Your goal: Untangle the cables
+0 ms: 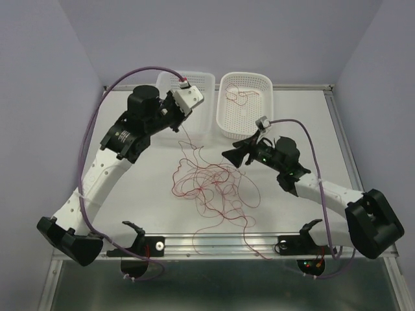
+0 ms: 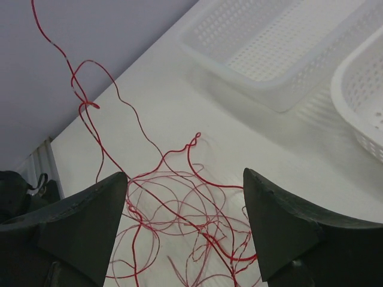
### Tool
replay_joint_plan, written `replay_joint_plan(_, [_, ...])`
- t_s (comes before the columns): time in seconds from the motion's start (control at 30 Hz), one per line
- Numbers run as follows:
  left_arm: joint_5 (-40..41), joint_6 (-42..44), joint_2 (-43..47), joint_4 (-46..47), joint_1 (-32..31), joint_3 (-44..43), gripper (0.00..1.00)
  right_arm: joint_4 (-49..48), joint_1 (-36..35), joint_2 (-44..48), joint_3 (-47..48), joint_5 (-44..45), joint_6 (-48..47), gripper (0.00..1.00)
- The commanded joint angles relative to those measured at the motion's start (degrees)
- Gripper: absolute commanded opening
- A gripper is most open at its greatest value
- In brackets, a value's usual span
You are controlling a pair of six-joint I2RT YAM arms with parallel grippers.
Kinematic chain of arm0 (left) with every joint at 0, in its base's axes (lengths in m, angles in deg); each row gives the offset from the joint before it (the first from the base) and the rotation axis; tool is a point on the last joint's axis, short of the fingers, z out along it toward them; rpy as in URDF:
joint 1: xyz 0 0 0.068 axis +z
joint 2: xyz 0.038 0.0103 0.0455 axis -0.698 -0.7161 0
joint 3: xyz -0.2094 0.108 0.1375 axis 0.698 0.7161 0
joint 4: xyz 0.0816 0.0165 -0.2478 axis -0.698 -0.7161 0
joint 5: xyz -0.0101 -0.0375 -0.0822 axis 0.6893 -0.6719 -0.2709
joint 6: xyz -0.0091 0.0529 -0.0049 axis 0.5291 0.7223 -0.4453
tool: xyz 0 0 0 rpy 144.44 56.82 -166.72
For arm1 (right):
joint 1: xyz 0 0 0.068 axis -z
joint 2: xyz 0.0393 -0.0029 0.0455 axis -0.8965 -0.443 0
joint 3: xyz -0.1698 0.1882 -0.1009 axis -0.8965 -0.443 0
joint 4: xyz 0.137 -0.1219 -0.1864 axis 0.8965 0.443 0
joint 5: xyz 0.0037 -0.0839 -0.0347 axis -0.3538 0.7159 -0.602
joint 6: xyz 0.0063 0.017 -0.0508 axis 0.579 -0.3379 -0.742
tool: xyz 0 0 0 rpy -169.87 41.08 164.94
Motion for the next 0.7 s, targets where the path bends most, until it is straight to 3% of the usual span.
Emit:
replay_joint_plan(0.0, [4.53, -3.49, 2.87, 2.02, -0.26, -7.02, 0.00, -3.49, -4.40, -3.96, 8.49, -1.64, -4.52, 0.84])
replay_joint_plan(0.2, [5.16, -4.46, 2.78, -0.26, -0.26, -14.84, 0.00, -3.49, -8.53, -10.19, 16.05, -5.15, -8.21, 0.84])
replay_joint_plan(0.4, [5.24, -4.20, 2.52, -1.76, -0.17, -16.79, 0.00, -3.14, -11.17, -14.33, 19.13, -8.40, -11.72, 0.85])
replay_joint_plan(0.67, [4.28, -4.02, 2.61, -2.37, -0.26, -16.96, 0.00, -2.26, -13.81, -18.90, 23.70, -1.65, -16.46, 0.85])
